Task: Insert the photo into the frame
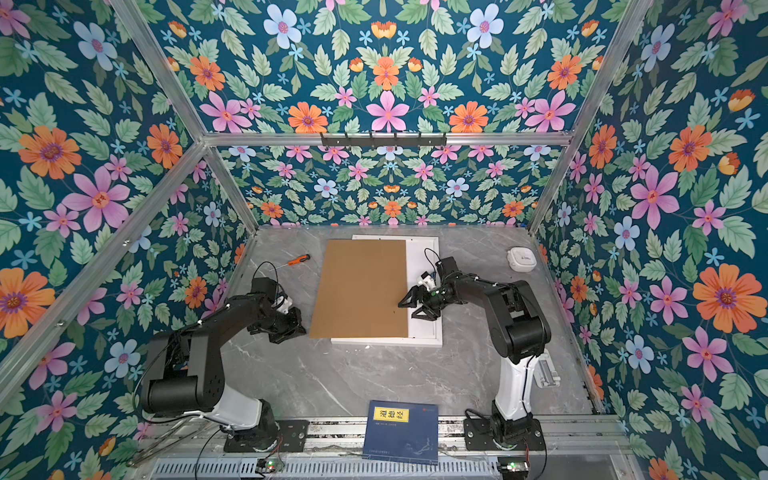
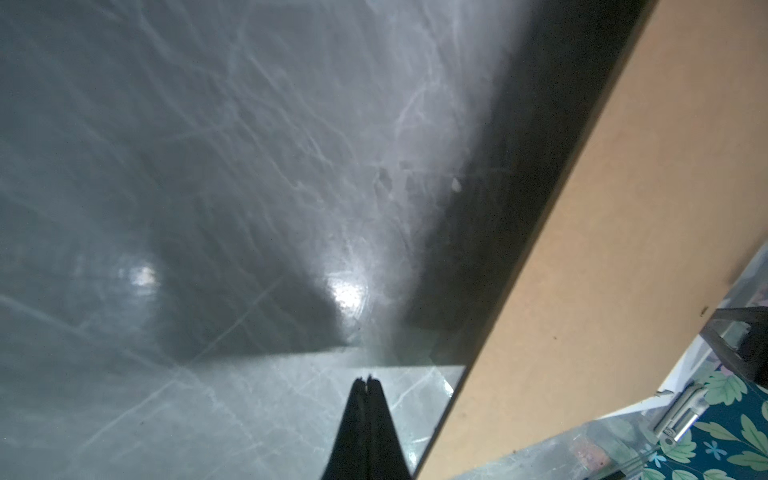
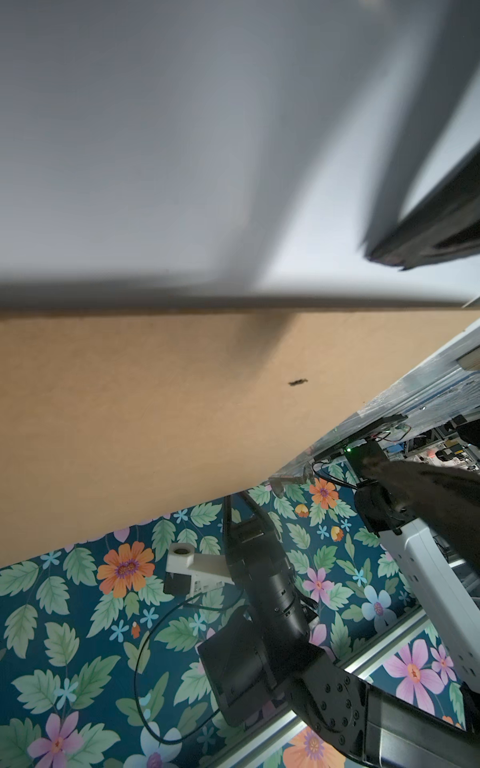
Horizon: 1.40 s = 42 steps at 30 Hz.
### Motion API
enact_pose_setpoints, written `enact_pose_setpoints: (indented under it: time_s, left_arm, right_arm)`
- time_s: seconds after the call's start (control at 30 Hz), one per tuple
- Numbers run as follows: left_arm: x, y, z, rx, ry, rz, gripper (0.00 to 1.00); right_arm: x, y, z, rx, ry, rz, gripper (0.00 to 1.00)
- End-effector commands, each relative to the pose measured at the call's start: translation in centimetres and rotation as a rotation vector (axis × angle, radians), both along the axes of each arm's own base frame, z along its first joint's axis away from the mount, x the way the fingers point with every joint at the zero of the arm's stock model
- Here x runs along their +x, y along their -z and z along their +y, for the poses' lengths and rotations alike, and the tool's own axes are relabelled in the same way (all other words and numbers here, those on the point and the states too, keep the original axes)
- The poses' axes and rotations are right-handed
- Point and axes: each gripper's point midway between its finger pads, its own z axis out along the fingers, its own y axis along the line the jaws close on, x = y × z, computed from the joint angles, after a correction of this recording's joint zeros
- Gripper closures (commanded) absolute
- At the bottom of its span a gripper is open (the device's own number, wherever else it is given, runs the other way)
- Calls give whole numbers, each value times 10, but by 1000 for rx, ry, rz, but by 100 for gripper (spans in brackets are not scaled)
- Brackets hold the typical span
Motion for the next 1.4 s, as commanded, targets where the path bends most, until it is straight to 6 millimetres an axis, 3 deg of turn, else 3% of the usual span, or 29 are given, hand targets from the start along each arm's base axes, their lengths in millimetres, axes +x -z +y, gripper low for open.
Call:
enact_pose_setpoints:
  time_s: [0.0,0.2,0.37,0.53,0.63,0.8,1.0,1.13,1.37]
  left_arm:
    - [-3,0,3,16,-2,13,100]
    - [-1,-6,3,11,-12,-5,99]
    - [4,-14,14,55,-33,-29,49]
    - [25,-37,4,-18,-15,-144,17]
    - [36,-45,-3,-66,-7,-216,6]
    - [44,-42,-18,-165,7,-235,14]
    - [50,-38,-33,-280,-3,-251,40]
    - [51,-38,-40,-348,-19,-263,44]
    - [45,-29,-42,-361,-23,-238,43]
  right_arm:
    - [1,-7,6,26,-17,-16,29]
    - [-1,-9,7,30,-22,-13,34]
    - [1,-6,7,31,-22,-5,35]
    - [2,-5,7,28,-25,-5,36]
    - [3,-4,7,16,-24,-8,37]
    - [3,-3,7,17,-26,-4,37]
    - [4,-2,8,33,-25,1,38]
    - [6,0,8,47,-20,3,38]
    - [8,2,9,78,-14,1,39]
